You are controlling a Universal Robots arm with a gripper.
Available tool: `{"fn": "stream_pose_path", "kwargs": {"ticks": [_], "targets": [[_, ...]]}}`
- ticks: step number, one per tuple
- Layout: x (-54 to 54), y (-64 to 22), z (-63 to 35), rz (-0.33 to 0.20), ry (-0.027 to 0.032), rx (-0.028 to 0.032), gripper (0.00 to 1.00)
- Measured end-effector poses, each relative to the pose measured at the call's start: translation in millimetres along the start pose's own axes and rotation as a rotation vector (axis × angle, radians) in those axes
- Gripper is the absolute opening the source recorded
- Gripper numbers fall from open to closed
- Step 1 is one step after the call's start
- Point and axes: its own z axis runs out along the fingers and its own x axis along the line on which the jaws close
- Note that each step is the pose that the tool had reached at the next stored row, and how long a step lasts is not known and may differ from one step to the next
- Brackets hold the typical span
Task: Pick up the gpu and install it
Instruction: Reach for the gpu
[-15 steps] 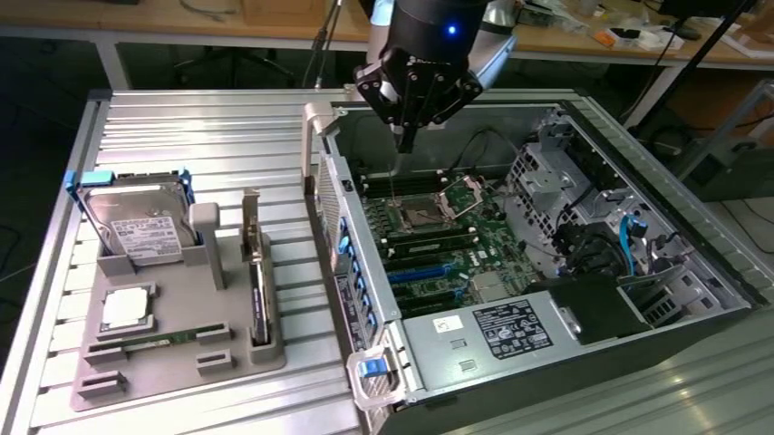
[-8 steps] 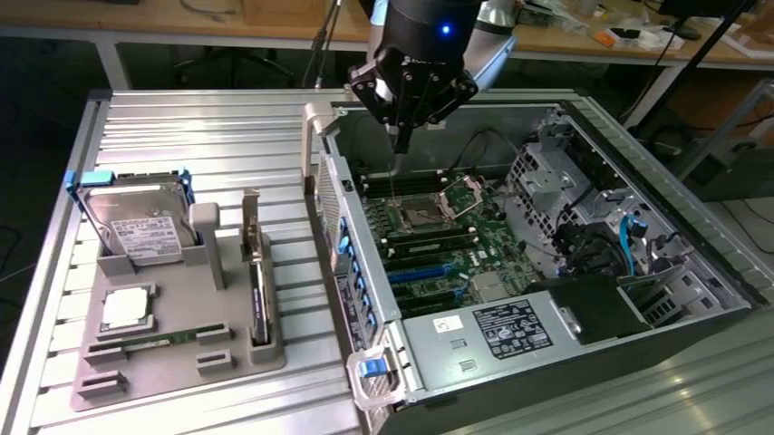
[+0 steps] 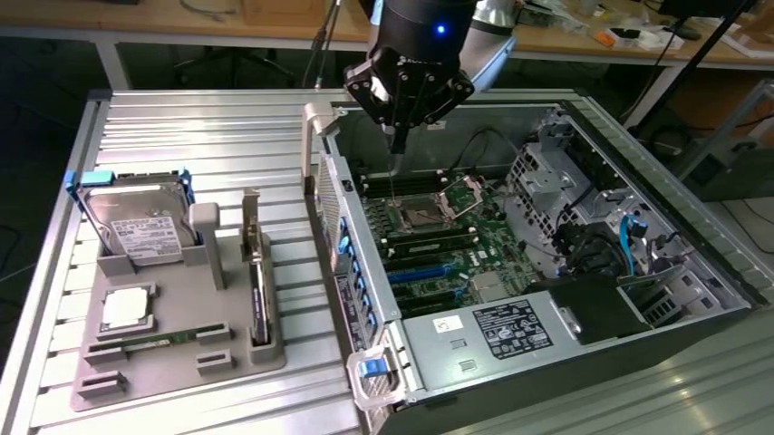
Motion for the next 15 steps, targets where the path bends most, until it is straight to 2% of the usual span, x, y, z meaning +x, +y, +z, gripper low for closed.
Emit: {"fn": "stream_pose_path", "kwargs": {"ticks": [15], "targets": [[7.3,-0.6,-0.2,0.000,0.0000,0.0000,0.11]]}}
